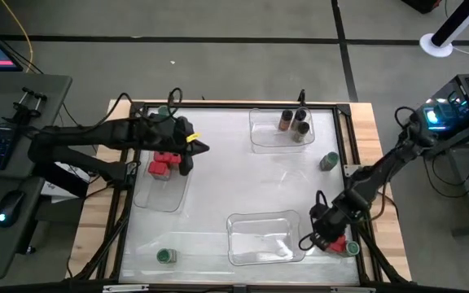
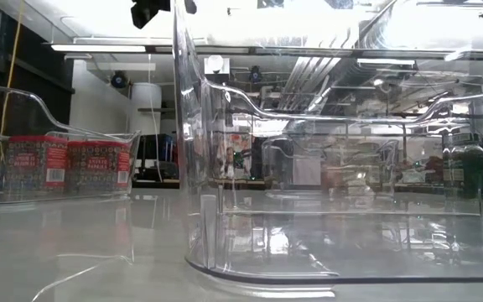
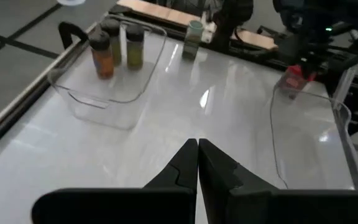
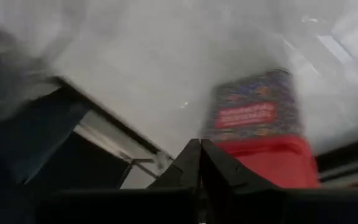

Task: Sort spices by type
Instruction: Put the red seasoning can into the middle left transparent bin

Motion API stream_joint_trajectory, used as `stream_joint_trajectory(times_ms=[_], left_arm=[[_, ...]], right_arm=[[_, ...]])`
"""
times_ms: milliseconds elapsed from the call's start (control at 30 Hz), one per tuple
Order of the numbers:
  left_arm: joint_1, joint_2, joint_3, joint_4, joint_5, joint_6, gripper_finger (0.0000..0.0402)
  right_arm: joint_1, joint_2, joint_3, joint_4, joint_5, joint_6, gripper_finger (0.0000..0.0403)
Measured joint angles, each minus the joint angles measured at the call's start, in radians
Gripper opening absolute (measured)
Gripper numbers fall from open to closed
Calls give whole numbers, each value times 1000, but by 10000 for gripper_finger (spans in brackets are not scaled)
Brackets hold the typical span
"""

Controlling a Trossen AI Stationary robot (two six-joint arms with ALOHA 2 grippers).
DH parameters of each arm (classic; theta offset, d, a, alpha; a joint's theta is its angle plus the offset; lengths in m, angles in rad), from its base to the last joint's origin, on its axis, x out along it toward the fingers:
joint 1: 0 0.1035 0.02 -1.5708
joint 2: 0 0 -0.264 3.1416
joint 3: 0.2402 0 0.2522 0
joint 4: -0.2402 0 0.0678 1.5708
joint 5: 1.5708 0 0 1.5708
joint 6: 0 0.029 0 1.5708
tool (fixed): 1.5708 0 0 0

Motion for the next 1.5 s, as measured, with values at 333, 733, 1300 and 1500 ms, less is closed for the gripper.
stream_joint_trajectory(times_ms=[333,733,1300,1500], left_arm=[[13,-8,-1,49,42,11,0],[43,-8,-1,52,44,8,0],[43,-9,-1,52,71,45,0],[43,-10,0,14,75,38,0]], right_arm=[[7,-1,35,4,-71,-88,1],[5,-4,-39,-101,-177,-100,0],[-398,-5,7,-349,138,-558,0],[-579,-1,35,-250,330,-703,0]])
